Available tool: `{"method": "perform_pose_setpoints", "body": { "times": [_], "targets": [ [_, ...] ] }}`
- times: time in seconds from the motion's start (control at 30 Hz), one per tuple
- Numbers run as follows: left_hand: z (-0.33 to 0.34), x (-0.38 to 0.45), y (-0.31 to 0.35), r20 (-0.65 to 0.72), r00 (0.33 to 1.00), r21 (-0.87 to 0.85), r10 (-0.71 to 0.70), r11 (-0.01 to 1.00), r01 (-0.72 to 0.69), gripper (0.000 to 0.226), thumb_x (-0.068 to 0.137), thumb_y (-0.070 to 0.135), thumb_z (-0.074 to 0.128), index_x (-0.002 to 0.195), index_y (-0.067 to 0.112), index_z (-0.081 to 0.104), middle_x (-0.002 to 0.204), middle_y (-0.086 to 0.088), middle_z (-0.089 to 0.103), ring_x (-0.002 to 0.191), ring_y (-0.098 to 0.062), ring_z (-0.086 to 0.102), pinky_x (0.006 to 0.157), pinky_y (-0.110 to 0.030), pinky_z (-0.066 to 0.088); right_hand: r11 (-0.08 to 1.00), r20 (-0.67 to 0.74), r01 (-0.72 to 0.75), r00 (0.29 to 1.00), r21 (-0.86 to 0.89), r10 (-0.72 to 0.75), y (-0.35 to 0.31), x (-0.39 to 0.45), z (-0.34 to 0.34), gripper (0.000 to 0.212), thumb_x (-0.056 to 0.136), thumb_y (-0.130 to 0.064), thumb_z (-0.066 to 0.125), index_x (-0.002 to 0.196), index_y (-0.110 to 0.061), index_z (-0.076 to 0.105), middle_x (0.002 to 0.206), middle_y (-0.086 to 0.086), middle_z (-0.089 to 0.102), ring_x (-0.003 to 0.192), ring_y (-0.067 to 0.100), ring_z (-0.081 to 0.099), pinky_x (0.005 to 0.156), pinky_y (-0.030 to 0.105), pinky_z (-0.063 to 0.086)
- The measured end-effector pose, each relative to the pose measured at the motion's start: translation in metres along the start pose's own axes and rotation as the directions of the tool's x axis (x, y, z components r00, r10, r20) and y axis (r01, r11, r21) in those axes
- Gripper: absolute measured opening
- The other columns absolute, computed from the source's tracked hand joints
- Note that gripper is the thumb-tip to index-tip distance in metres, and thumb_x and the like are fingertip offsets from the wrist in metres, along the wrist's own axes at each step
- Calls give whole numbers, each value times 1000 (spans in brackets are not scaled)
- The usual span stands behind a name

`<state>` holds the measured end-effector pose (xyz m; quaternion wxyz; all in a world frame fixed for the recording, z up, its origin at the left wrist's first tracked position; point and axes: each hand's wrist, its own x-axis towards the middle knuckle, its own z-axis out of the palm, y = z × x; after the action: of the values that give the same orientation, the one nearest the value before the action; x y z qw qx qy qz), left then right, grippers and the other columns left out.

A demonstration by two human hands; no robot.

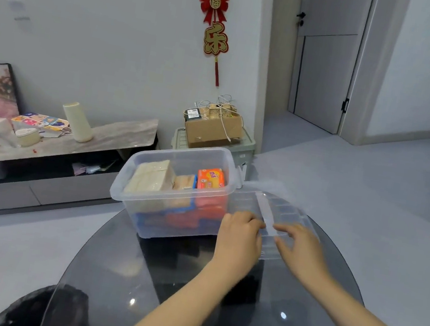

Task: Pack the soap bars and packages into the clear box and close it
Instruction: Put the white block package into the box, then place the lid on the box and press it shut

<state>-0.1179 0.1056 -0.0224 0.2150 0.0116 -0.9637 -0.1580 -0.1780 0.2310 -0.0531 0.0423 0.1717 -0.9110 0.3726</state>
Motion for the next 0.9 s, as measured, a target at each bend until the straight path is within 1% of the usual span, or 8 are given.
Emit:
{"method": "perform_pose_setpoints", "body": {
  "times": [0.07, 0.13, 0.23, 0.33, 0.53, 0.67, 0.8, 0.9],
  "targets": [
    [16, -1, 0, 167, 980, 75, -110, 992, 99, 38, 87, 10, 44, 121, 12, 61, 120, -9, 62, 113, -29, 54, 93, -36, 39, 984, 59, -67, 995, -164, 78, 18, 3, 5, 36, 88, -27, 57, 124, -23, 60, 129, 2, 60, 123, 25, 48, 102, 31, 36],
    [29, -2, 0, 294, 919, 146, -264, 962, 229, 36, 90, 16, 42, 123, 9, 55, 127, -14, 53, 116, -32, 49, 97, -39, 39, 955, 86, -142, 982, -259, 169, 31, 8, 7, 44, 88, -37, 54, 130, -26, 53, 140, 5, 48, 130, 29, 38, 106, 35, 31],
    [39, -2, -3, 392, 801, 131, -452, 890, 437, 36, 92, 23, 40, 121, 6, 53, 131, -19, 45, 120, -37, 44, 102, -43, 37, 929, 118, -224, 956, -293, 267, 41, 19, 12, 58, 86, -44, 53, 140, -26, 40, 153, 14, 24, 138, 35, 24, 112, 41, 25],
    [43, 0, -4, 414, 751, 63, -514, 840, 540, 42, 92, 27, 42, 131, 12, 48, 135, -18, 42, 126, -37, 40, 106, -42, 32, 918, 129, -311, 928, -246, 349, 44, 28, 14, 68, 82, -51, 56, 142, -27, 35, 156, 20, 15, 142, 36, 17, 115, 42, 20],
    [41, 0, -5, 349, 765, -225, -540, 745, 628, 42, 89, 25, 51, 130, 17, 53, 141, -14, 41, 133, -32, 33, 109, -37, 31, 909, -16, -417, 909, 1, 417, 46, 18, 7, 81, 69, -50, 72, 138, -22, 41, 135, 16, 41, 129, 34, 31, 105, 40, 33],
    [35, -1, 5, 275, 814, -319, -512, 750, 580, 36, 91, 24, 55, 125, 14, 59, 144, -13, 37, 136, -28, 27, 110, -33, 28, 862, -50, -440, 883, 252, 466, 48, 0, -3, 73, 72, -40, 75, 133, -14, 45, 129, 18, 36, 125, 34, 29, 103, 39, 33],
    [27, 6, 23, 205, 875, -395, -438, 781, 484, 34, 91, 22, 57, 123, 12, 60, 148, -10, 34, 139, -24, 23, 111, -32, 29, 803, -60, -459, 854, 380, 517, 50, -20, -15, 61, 75, -40, 71, 126, -15, 49, 129, 17, 34, 124, 33, 28, 96, 38, 38],
    [13, 14, 38, 134, 922, -406, -362, 829, 384, 36, 91, 20, 57, 126, 13, 58, 150, -9, 32, 141, -22, 21, 112, -31, 28, 743, -59, -465, 829, 482, 557, 44, -28, -24, 70, 78, -40, 69, 136, -12, 40, 137, 16, 28, 130, 32, 23, 101, 40, 36]
  ]
}}
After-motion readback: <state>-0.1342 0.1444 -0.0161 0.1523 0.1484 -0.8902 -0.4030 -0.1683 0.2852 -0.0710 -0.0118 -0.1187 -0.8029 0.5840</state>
